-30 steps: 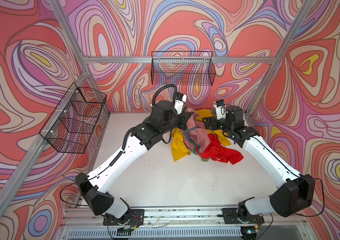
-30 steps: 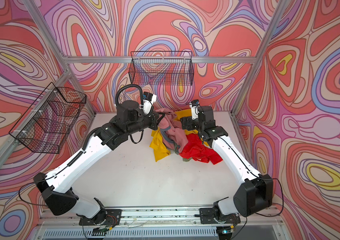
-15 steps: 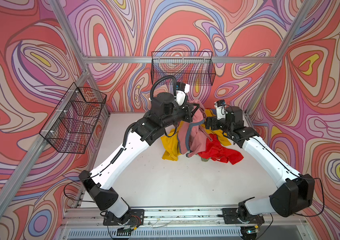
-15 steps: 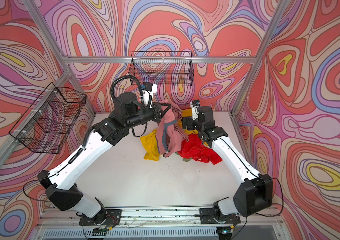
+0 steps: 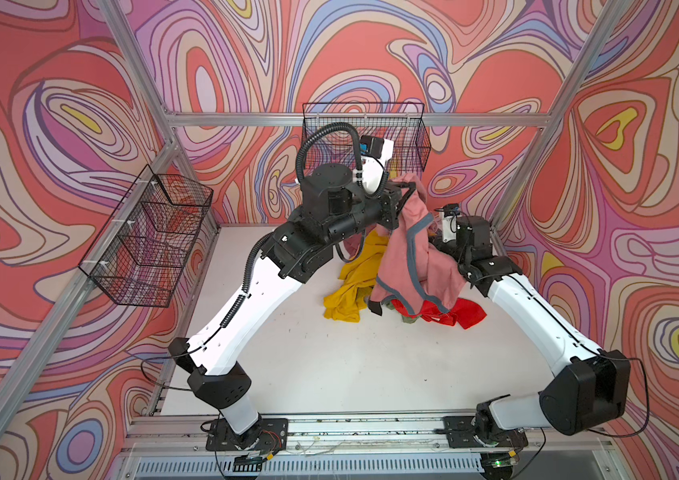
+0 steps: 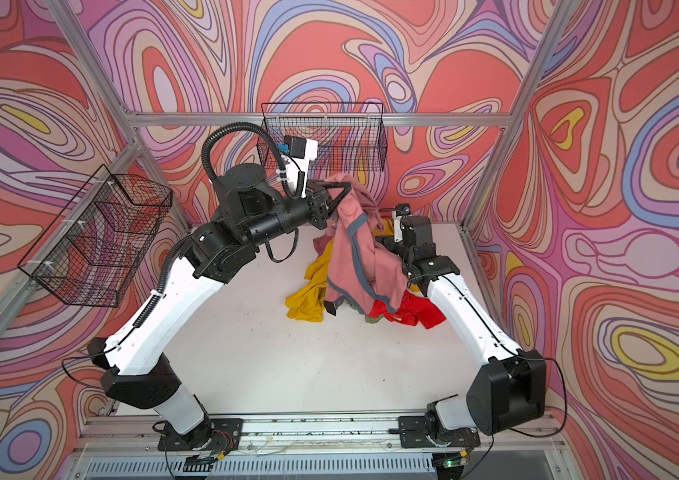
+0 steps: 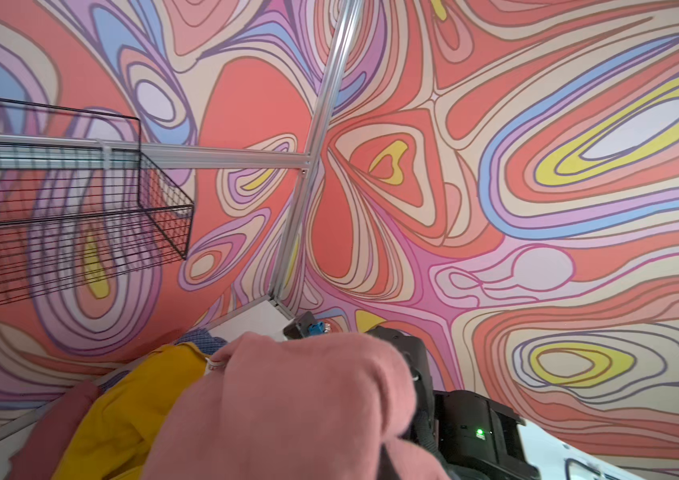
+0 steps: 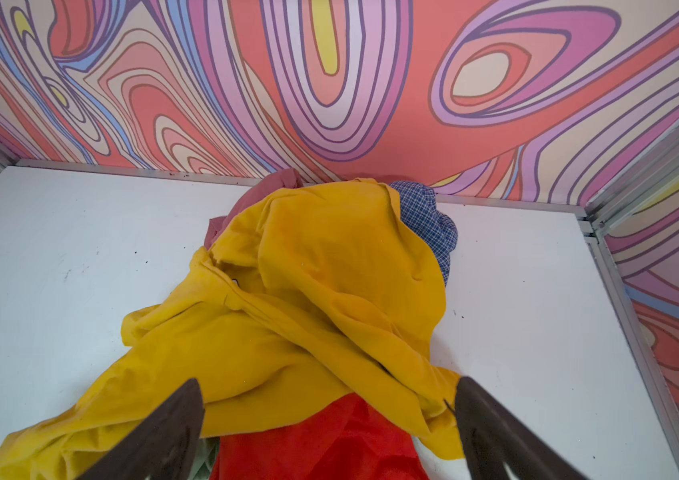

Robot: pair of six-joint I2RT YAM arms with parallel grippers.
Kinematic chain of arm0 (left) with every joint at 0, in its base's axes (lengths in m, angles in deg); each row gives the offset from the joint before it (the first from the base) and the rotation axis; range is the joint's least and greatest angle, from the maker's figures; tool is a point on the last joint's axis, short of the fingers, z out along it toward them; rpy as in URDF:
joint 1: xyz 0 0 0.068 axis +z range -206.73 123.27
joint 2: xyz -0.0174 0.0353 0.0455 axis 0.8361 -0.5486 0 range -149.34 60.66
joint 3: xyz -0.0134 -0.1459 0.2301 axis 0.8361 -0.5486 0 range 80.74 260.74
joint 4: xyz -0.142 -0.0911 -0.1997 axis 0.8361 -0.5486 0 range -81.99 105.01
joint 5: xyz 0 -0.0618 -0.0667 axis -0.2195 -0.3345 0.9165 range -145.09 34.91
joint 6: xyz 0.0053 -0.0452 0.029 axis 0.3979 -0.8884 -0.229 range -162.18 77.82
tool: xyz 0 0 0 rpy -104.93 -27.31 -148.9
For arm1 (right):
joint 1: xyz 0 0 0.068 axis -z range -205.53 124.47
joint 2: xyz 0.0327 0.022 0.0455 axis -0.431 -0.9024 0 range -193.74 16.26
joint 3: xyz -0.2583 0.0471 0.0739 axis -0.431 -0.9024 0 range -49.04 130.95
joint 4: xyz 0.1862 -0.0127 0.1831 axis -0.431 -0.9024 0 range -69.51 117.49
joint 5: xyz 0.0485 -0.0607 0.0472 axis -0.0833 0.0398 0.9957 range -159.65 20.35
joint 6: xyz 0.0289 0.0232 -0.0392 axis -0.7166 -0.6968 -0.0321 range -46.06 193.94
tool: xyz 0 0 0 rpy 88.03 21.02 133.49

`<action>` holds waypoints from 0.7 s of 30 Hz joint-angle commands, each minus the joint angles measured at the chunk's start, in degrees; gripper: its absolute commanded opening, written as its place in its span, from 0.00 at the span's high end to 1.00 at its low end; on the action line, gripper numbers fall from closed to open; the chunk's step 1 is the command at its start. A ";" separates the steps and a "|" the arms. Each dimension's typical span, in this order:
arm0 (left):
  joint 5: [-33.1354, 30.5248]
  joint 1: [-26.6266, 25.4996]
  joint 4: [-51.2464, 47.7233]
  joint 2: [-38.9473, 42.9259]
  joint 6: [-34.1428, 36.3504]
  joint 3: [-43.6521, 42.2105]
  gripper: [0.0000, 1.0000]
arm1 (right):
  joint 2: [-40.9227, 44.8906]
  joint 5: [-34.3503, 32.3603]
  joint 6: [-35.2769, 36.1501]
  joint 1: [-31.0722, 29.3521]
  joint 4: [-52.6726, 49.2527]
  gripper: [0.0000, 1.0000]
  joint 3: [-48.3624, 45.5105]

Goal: Pick out a specific cloth from the pile
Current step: 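Pull the pink shirt away with the left gripper while the right gripper releases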

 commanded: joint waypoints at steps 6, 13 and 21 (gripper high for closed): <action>-17.14 3.02 -3.19 11.28 6.63 -8.83 1.00 | 1.30 16.73 -1.74 0.00 5.02 0.09 -1.64; -21.07 11.55 -5.72 19.53 4.45 -20.03 1.00 | -0.44 21.30 -3.65 -1.48 7.54 0.12 -0.92; -23.20 21.18 -14.03 23.06 4.26 -25.72 1.00 | -4.52 19.58 -2.98 -5.11 4.79 0.14 2.48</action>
